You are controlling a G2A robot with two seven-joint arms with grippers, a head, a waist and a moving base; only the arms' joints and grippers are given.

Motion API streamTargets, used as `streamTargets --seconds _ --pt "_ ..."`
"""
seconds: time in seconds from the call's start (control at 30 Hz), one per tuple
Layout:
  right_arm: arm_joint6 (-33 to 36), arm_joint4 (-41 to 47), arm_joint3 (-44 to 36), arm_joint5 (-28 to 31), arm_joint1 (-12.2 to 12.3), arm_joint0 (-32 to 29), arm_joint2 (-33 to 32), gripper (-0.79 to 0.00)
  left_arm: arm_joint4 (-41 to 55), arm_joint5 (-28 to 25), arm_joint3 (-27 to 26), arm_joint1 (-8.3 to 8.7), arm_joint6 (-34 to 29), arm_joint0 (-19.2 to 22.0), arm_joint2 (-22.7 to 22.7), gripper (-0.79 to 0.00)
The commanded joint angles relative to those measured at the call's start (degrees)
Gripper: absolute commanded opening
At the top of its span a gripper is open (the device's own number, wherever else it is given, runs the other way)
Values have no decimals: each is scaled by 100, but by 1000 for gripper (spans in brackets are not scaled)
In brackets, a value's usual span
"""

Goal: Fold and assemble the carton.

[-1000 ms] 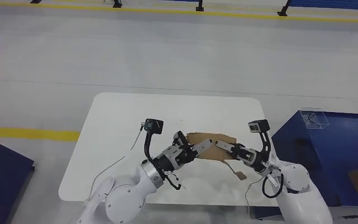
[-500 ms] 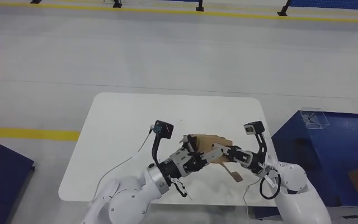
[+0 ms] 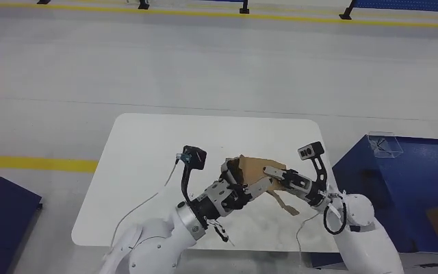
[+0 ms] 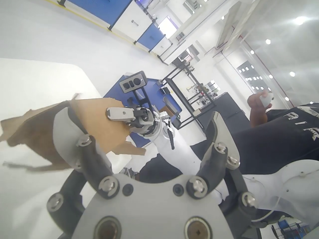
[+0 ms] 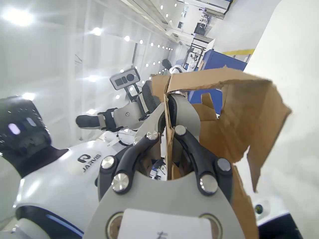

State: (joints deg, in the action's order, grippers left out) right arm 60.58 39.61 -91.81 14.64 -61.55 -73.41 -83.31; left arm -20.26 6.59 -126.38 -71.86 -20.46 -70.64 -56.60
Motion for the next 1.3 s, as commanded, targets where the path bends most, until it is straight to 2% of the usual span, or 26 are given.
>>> streamTargets --seconds 0.0,0.1,0.17,0.3,0.47,0.53,0.63,0.83,0.97,1.27 --pt "242 599 180 -331 -5 123 -24 -785 30 -102 -276 36 215 -298 -307 0" --pt "715 1366 397 -701 -8 264 -105 -785 358 -296 -442 88 376 -744 -844 0" --pt "1080 1815 515 -940 -10 339 -145 -785 718 -326 -339 123 154 -938 -1175 0" --pt "1392 2105 607 -1033 -10 407 -217 -785 1076 -40 70 158 -692 -769 -1338 0" --pt "1566 2105 571 -977 -9 374 -248 -785 1312 576 611 120 -1131 -260 -1085 0" --pt "1572 2092 539 -927 -9 340 -271 -785 1375 618 747 97 -1208 -70 -946 0" --pt "1425 2019 492 -767 -12 284 -325 -785 1218 363 741 75 -1203 52 -685 0" --pt "1217 1969 424 -665 -23 225 -362 -785 727 34 645 48 -1053 44 -246 0" --pt "1362 1860 328 -618 -22 141 -343 -785 507 696 767 -9 -947 220 11 0" --pt "1448 1782 182 -648 -15 27 -379 -785 841 1163 1018 -97 -1059 542 146 0"
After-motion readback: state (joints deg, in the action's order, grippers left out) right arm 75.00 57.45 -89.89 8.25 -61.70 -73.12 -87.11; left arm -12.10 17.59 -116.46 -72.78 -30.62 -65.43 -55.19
